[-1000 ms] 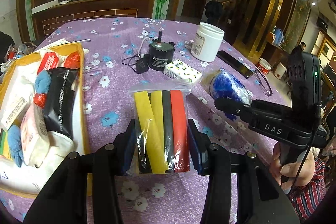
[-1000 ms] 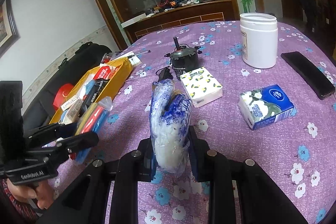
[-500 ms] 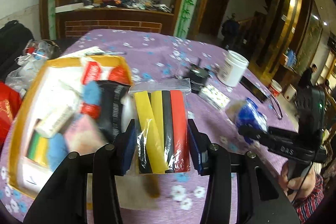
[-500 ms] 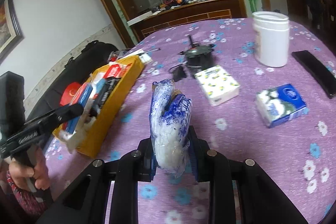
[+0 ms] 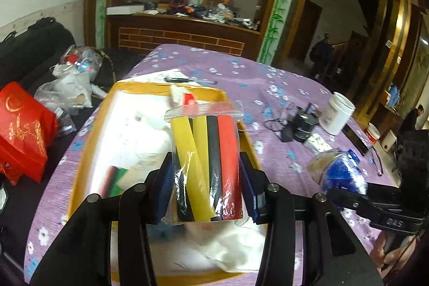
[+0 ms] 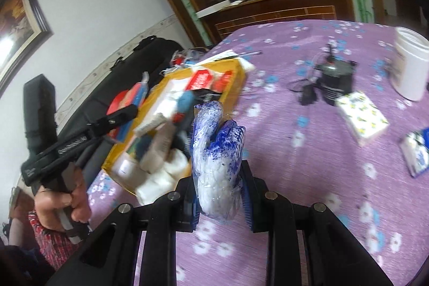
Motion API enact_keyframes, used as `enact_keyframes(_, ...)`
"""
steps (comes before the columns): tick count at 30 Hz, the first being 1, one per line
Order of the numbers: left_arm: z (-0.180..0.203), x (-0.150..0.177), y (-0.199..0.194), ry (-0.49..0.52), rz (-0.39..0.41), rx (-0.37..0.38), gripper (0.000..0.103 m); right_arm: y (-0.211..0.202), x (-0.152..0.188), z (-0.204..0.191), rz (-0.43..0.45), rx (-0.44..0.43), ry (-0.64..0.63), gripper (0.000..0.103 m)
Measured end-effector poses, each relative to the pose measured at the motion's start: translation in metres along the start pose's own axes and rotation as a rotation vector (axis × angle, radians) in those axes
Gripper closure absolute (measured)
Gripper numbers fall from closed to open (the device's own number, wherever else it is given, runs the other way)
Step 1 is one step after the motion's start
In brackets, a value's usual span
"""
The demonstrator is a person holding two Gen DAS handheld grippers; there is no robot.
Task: Organize soft objects
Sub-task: 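Carry both items over the box, lower them in and open both tools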
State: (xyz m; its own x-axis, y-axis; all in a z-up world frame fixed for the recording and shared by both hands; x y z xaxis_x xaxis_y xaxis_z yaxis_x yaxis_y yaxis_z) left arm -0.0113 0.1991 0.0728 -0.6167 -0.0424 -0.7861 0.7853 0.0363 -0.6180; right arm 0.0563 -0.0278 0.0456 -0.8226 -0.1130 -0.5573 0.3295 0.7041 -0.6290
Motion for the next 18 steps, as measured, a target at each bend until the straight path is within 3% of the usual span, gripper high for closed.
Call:
enact_keyframes(13, -0.064, -0.001, 0.035, -0.043, -0.097, -0.078, 0.059, 0.049, -0.020, -0.057, -0.056, -0.033, -0.059, 0.076)
enact_keyframes(18, -0.079, -0.003, 0.053, -0.064, -0.132, -0.075, 0.059, 0.074, -0.027, -0.073, -0.077, -0.027, -0.066, 0.076)
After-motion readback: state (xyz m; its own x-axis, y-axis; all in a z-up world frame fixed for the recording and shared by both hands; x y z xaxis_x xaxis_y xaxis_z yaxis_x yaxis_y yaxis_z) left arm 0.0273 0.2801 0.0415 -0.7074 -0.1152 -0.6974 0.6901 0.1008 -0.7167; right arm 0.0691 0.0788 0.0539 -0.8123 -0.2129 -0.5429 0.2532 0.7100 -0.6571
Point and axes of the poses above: each gripper's, at about its wrist camera, not at the fingertips, and y roughly the way its jaws point, z to its right, x to its underside, the point moved 2 cm from there along y, roughly the way its jaws point, and after that the axes turned 14 degrees about y, right-handed, at the moved point
